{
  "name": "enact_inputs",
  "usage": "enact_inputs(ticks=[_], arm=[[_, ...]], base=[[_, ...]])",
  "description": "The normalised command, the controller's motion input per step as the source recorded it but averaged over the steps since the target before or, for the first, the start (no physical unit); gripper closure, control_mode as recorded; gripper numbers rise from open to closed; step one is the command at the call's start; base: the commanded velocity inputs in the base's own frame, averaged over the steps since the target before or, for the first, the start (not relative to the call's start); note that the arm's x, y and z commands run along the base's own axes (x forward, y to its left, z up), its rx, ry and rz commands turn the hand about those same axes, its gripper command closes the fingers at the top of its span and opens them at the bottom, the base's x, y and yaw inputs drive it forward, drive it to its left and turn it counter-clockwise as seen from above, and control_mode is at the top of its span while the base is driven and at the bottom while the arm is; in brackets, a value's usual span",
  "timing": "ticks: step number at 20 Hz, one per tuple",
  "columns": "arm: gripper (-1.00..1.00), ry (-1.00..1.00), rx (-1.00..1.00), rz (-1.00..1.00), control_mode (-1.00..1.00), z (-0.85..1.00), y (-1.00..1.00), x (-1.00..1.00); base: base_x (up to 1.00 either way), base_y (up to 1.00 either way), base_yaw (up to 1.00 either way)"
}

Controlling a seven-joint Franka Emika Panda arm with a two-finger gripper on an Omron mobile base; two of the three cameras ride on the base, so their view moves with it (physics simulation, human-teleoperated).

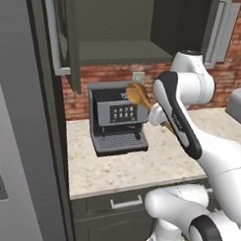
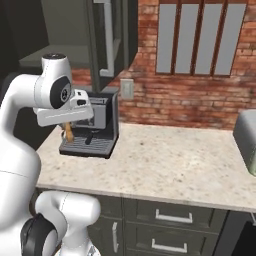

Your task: Organize the utensils by type. Pick up the wooden spoons from the counter and place them in the open cabinet. Then pick up the metallic utensils from the counter and place them in the open drawer.

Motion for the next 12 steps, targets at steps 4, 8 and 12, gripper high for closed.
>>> enact_inputs(ticks=[4, 8, 12], arm=[[1.00, 0.00, 0.00, 0.00, 1.00, 0.00, 0.00, 0.00], [1.00, 0.00, 0.00, 0.00, 1.00, 0.00, 0.00, 0.00], [1.00, 0.00, 0.00, 0.00, 1.00, 0.00, 0.00, 0.00]], base=[[0.53, 0.38, 0.00], [0.47, 0.37, 0.00], [0.33, 0.18, -0.02]])
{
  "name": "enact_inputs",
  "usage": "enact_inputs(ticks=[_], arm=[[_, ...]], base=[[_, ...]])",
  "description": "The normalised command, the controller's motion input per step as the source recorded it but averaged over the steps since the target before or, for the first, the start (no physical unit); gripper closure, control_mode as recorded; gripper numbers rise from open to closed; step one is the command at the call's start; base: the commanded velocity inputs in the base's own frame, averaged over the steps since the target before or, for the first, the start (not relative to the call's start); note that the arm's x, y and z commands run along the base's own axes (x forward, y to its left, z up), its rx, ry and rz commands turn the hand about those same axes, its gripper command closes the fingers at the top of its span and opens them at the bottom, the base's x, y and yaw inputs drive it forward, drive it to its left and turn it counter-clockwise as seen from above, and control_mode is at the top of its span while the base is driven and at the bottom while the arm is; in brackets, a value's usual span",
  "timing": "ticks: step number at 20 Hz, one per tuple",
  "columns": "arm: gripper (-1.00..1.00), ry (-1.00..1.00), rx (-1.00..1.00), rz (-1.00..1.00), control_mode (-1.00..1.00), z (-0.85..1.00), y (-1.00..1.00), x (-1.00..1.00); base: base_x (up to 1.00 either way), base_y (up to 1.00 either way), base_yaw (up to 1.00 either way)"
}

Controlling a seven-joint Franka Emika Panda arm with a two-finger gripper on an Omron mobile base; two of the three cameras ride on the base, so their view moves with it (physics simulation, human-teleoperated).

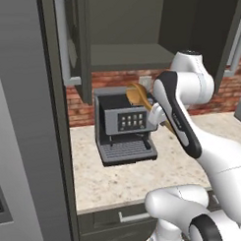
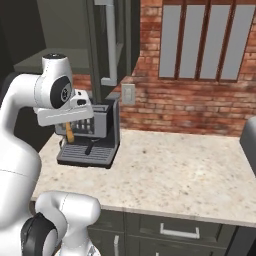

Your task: Organize the utensils by type. Pick up the wooden spoons from the counter and place them in the open cabinet. Then pick up the metallic utensils from the counter and place them in the open drawer.

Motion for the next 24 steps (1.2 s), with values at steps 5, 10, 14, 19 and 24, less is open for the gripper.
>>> enact_inputs(ticks=[5, 10, 14, 19, 24], arm=[[1.00, 0.00, 0.00, 0.00, 1.00, 0.00, 0.00, 0.00], [1.00, 0.00, 0.00, 0.00, 1.00, 0.00, 0.00, 0.00], [1.00, 0.00, 0.00, 0.01, -1.00, 0.00, 0.02, 0.00], [1.00, -0.06, 0.00, 0.05, -1.00, 0.29, 0.09, 0.00], [1.00, -0.07, -0.06, 0.00, -1.00, 0.62, 0.10, 0.00]], base=[[0.04, 0.00, -0.02], [0.00, 0.00, -0.01], [0.00, 0.00, 0.00], [0.00, 0.00, 0.00], [0.00, 0.00, 0.00]])
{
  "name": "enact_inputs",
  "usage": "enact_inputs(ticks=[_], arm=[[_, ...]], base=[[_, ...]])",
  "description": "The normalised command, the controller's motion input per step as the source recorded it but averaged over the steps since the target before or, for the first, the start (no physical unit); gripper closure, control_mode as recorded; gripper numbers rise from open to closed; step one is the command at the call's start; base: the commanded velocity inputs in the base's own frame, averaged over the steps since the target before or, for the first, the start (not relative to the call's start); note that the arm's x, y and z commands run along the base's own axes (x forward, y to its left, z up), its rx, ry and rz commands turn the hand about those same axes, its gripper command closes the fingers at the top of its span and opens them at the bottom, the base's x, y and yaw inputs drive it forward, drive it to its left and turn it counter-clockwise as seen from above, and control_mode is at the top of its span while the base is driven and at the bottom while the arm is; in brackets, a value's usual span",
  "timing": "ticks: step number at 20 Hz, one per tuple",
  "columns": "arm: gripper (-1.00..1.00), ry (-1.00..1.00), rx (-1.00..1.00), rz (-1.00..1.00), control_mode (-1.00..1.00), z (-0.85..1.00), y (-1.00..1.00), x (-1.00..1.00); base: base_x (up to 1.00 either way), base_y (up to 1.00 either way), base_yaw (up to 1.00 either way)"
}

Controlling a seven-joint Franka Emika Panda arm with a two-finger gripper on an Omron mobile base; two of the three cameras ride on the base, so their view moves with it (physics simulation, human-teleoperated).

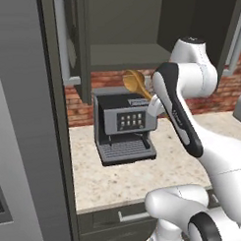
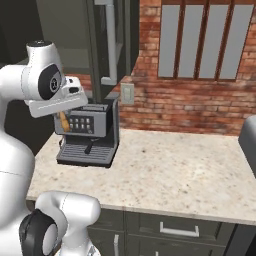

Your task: Organize the utensils by type. Pick up the wooden spoons from the counter and place them in the open cabinet. Then pick up the metallic utensils from the counter and place them in the open drawer.

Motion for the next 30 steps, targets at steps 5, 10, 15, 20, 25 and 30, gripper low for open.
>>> enact_inputs(ticks=[5, 10, 15, 20, 25, 30], arm=[[1.00, 0.03, -0.02, 0.00, -1.00, 0.30, 0.06, 0.18], [1.00, 0.05, -0.03, 0.08, -1.00, 0.16, 0.09, 0.30], [1.00, -0.10, -0.07, 0.08, -1.00, 0.09, 0.01, 0.30], [1.00, -0.15, -0.05, 0.02, -1.00, 0.09, 0.00, 0.25], [1.00, -0.13, 0.00, 0.01, -1.00, 0.34, 0.00, 0.26], [1.00, -0.05, 0.00, 0.06, -1.00, 0.43, 0.03, 0.35]], base=[[0.00, 0.00, 0.00], [0.00, 0.00, 0.00], [0.00, 0.00, 0.00], [0.00, 0.00, 0.00], [0.00, 0.00, 0.00], [0.00, 0.00, 0.00]])
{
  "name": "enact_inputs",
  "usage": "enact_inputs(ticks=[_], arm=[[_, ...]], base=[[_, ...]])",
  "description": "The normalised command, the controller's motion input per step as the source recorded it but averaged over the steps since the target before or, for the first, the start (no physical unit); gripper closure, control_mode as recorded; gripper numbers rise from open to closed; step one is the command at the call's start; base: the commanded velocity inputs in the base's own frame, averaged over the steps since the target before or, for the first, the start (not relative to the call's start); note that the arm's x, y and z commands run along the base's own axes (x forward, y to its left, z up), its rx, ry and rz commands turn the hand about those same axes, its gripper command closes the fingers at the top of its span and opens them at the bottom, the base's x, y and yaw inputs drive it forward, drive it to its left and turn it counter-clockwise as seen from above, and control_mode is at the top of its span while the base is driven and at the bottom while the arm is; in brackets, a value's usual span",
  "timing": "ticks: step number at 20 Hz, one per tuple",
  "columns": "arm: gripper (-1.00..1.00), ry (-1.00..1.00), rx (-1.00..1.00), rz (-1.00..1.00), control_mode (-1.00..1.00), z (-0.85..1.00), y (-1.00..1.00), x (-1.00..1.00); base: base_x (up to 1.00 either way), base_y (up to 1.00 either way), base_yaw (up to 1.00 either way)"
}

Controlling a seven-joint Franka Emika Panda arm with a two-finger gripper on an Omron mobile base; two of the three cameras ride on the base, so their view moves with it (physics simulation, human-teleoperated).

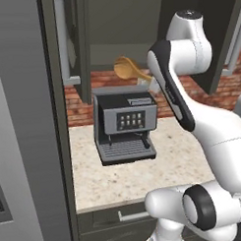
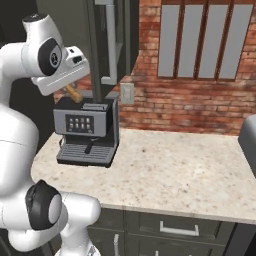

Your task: Organize the utensils by type. Pick up the wooden spoons from the counter and place them in the open cabinet. Then pick up the metallic utensils from the counter and place them in the open drawer.

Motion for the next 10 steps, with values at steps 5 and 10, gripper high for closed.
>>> enact_inputs(ticks=[5, 10], arm=[[1.00, -0.20, 0.00, 0.05, -1.00, 0.21, 0.04, 0.04], [1.00, -0.15, -0.02, 0.04, -1.00, 0.03, 0.18, -0.07]], base=[[0.00, 0.00, 0.00], [0.00, 0.00, 0.00]])
